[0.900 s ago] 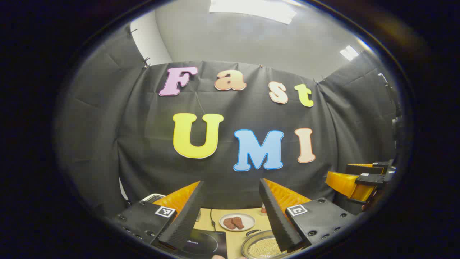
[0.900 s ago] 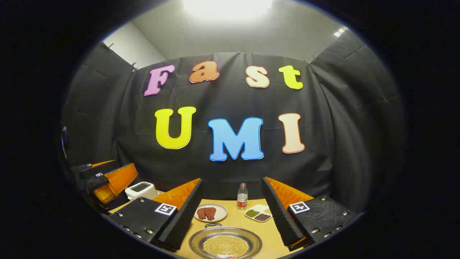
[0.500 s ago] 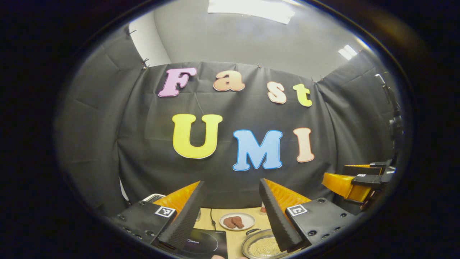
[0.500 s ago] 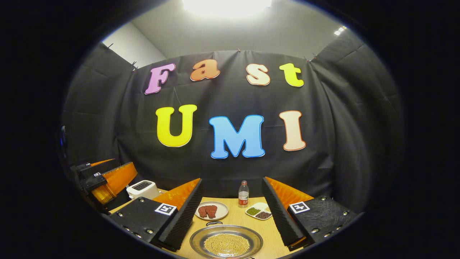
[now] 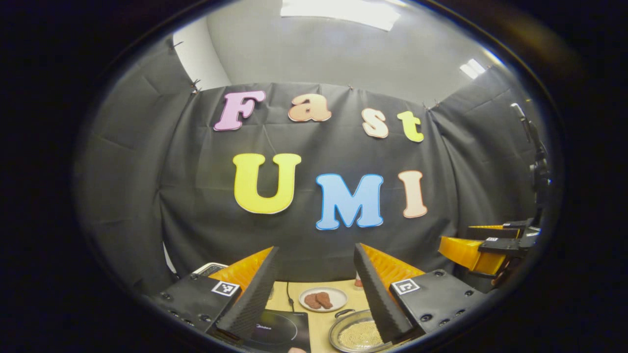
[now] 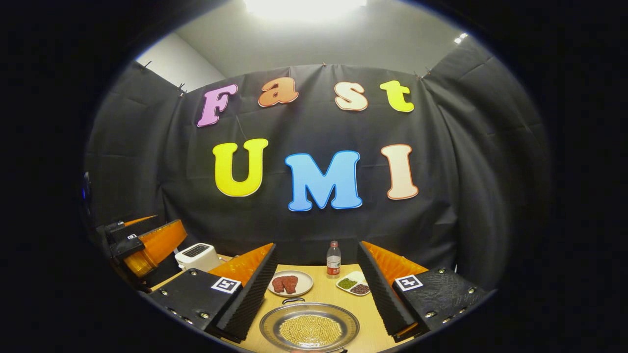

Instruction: First push the handle of the pot to place it horizontally, then grasp the pot with both hands and set it on the induction cooktop.

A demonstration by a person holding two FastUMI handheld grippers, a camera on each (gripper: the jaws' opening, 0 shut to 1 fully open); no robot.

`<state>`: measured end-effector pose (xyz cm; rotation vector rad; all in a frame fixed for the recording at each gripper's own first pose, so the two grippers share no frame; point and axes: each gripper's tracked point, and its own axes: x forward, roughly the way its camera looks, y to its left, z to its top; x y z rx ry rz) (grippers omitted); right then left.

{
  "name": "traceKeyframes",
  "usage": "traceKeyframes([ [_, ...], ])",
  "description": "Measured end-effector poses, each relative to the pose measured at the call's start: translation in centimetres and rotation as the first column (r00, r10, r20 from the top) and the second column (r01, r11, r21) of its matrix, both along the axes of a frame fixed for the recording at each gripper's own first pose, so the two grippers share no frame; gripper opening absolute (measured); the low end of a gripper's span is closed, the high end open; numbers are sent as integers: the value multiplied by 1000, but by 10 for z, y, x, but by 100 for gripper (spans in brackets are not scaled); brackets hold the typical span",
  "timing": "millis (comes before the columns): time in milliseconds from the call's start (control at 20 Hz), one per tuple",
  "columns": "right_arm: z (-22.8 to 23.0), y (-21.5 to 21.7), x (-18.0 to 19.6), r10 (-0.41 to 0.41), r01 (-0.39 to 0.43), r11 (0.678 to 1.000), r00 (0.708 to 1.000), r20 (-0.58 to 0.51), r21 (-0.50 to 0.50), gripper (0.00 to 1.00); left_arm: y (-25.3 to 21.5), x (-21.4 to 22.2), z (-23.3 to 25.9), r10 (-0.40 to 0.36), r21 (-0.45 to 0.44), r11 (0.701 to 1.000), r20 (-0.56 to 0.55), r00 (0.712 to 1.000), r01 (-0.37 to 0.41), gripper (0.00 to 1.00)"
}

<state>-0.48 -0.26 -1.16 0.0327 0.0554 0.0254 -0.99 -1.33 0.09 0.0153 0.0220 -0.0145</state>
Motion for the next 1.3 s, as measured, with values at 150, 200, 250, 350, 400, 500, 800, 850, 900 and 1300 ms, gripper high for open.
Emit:
traceKeyframes([
  [150,-11,-3,1,3,-3,1000,1000,-26,3,98,-1,2,-8,-2,-3,1000,-10,1000,2,95],
  [200,-17,-4,2,6,-6,1000,999,-42,0,98,0,2,-9,1,-3,1000,-14,1000,-1,97],
  [250,-24,-4,3,15,-15,1000,998,-63,3,98,0,3,-12,1,-5,1000,-17,1000,-1,97],
  [350,-41,-1,5,33,-32,999,993,-111,14,98,1,6,-15,5,-6,1000,-24,1000,-5,95],
  [400,-51,-2,5,40,-38,999,990,-136,17,98,1,6,-18,9,-4,1000,-30,1000,-9,97],
  [500,-72,0,5,59,-56,998,980,-188,20,98,3,8,-27,17,2,1000,-44,999,-17,95],
  [800,-148,8,-3,128,-121,992,914,-385,44,82,0,10,-55,24,-8,1000,-106,994,-25,95],
  [850,-158,7,-5,126,-115,992,902,-413,51,77,0,11,-61,25,-6,1000,-118,993,-26,95],
  [900,-169,8,-8,129,-113,992,888,-441,63,60,0,11,-64,29,-7,1000,-128,991,-30,95],
  [1300,-237,18,-37,199,-164,980,749,-632,115,5,-3,14,-86,34,-16,999,-185,982,-38,95],
])
